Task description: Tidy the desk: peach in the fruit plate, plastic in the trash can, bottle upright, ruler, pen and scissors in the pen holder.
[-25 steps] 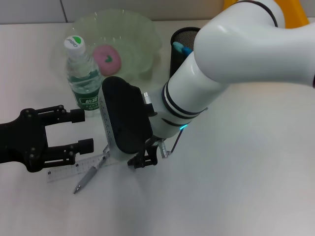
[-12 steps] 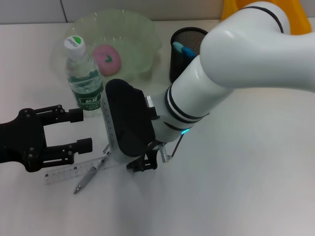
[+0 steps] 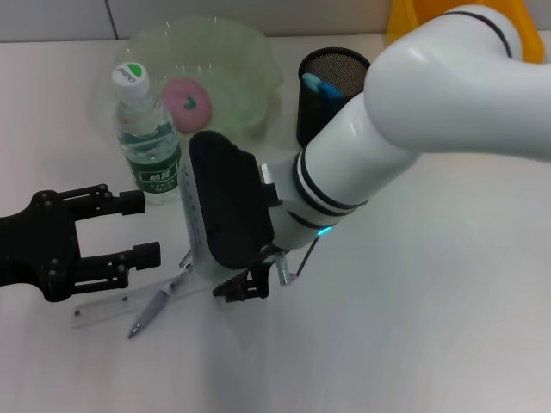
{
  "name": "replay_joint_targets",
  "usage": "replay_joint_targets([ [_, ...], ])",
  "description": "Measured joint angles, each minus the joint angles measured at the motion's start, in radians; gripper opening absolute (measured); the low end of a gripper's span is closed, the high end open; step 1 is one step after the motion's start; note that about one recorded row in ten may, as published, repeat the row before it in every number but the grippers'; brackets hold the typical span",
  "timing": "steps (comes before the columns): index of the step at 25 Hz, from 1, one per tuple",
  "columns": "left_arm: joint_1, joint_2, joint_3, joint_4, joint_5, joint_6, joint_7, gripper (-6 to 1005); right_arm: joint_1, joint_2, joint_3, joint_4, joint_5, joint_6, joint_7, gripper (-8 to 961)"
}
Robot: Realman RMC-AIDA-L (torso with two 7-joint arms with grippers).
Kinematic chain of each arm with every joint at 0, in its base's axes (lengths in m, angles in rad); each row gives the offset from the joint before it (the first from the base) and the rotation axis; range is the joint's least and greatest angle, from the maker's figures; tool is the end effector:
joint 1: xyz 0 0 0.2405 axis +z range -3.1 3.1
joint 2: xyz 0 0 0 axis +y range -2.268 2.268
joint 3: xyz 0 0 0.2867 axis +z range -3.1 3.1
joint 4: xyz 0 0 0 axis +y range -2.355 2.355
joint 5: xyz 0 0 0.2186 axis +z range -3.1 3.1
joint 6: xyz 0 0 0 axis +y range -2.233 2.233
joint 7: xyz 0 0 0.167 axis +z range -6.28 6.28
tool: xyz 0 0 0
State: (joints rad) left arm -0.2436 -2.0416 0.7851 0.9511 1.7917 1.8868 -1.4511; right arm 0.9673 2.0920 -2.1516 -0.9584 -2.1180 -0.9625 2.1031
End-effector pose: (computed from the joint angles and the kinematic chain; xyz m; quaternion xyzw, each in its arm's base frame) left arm -0.2978 0.2710 0.0289 -0.9350 -0.1824 -0.2900 0.0916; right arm 0.1017 0.3526 -0.2088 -0.9779 -0.1392 -0.1548 0.0194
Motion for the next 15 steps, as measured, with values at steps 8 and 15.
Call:
replay_joint_targets([
  [8,0.001,0.0,-0.038,0.0,-0.001,0.0,0.0,738,-0.031,-0.003,0.028,-0.013,-0.027,-0.006,-0.002,383],
  [15,-0.007,-0.002,-0.053,0.0,-0.002,-0.001,0.0,738,-0.04,-0.001,0.044,-0.024,-0.05,-0.024,0.002,386],
])
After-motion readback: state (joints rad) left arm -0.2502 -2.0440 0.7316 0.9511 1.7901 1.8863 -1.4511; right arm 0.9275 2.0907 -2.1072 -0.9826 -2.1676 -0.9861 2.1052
